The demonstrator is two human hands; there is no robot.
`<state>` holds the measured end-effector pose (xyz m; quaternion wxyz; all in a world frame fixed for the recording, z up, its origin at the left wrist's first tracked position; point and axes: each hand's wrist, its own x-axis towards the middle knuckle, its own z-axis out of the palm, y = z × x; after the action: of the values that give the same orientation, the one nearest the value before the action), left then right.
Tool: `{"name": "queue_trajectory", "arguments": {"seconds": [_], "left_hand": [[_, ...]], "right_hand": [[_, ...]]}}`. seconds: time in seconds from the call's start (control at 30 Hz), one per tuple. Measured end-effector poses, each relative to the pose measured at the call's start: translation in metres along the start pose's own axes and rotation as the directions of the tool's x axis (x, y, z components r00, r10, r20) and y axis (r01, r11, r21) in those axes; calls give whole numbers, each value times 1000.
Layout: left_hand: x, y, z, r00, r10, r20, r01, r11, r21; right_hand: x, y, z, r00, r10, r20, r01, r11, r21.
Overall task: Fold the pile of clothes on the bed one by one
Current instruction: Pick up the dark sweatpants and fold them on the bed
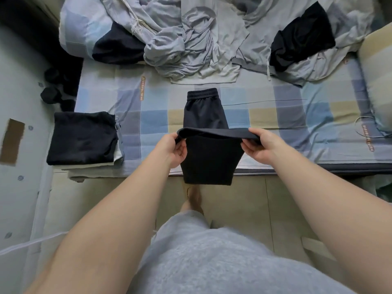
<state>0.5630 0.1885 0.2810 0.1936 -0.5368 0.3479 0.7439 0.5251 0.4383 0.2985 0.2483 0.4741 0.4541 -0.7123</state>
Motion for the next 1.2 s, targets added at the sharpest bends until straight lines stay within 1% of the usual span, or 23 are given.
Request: {"name": "queue_trajectory", "arguments": {"seconds": [0.13, 0.27, 0.37, 0.43, 0.5, 0.57, 0.6, 0.67, 0.73, 0.77, 0.8, 0.87, 0.9, 0.97, 1.0, 1.03, 1.1, 1.13, 1.2], "left_hand": [[54, 54, 31, 999, -44, -12, 45, 997, 57], [122, 91, 56, 996, -73, -43, 78, 988, 134], [175, 110, 76, 997, -70, -17, 72, 984, 161], [208, 121, 89, 999, -8, 48, 0, 985, 171], [242, 130, 99, 989, 48, 140, -70, 986, 152], [271, 132, 105, 979, 71, 192, -104, 980, 168], [283, 129, 105, 979, 67, 194, -107, 973, 204], [307, 117, 99, 983, 60, 171, -111, 947, 302], [326, 97, 89, 990, 75, 117, -118, 893, 435], [335, 86, 81, 991, 105, 81, -131, 851, 509], [340, 74, 74, 987, 153, 45, -151, 798, 584], [351, 49, 55, 965, 262, -31, -165, 692, 703], [355, 37, 45, 950, 307, -62, -159, 642, 750], [362, 14, 25, 925, 367, -99, -128, 546, 828], [365, 4, 16, 928, 357, -103, -113, 534, 838], [370, -7, 8, 945, 311, -103, -97, 566, 819], [376, -28, -7, 978, 188, -85, -55, 633, 772], [378, -38, -13, 985, 161, -70, -50, 637, 769], [383, -55, -26, 989, 140, -49, -48, 616, 786]], "right_hand": [[61, -33, 44, 998, -6, -68, 6, 1000, -7], [134, -50, 72, 989, -36, -141, 33, 999, -26], [192, -63, 90, 985, -67, -160, 65, 998, -19], [228, -70, 101, 990, -84, -111, 87, 996, 24], [264, -73, 109, 997, -77, 9, 76, 994, 84], [294, -69, 108, 991, -55, 123, 46, 996, 78], [306, -64, 106, 987, -33, 155, 26, 998, 51], [327, -50, 97, 987, 17, 161, -11, 999, -40], [344, -31, 84, 993, 51, 107, -31, 983, -180], [352, -22, 76, 997, 36, 62, -17, 959, -282], [358, -12, 68, 1000, -8, 10, 11, 916, -401], [369, 6, 53, 990, -123, -73, 52, 783, -620], [373, 14, 45, 982, -162, -96, 50, 717, -695], [381, 28, 28, 977, -185, -104, 34, 621, -783], [386, 36, 18, 981, -167, -98, 19, 587, -809], [389, 44, 9, 988, -122, -93, -7, 568, -823], [393, 62, -7, 998, 1, -59, -49, 568, -821], [397, 72, -15, 998, 43, -43, -60, 572, -818], [399, 88, -26, 997, 72, -30, -66, 578, -813]]}}
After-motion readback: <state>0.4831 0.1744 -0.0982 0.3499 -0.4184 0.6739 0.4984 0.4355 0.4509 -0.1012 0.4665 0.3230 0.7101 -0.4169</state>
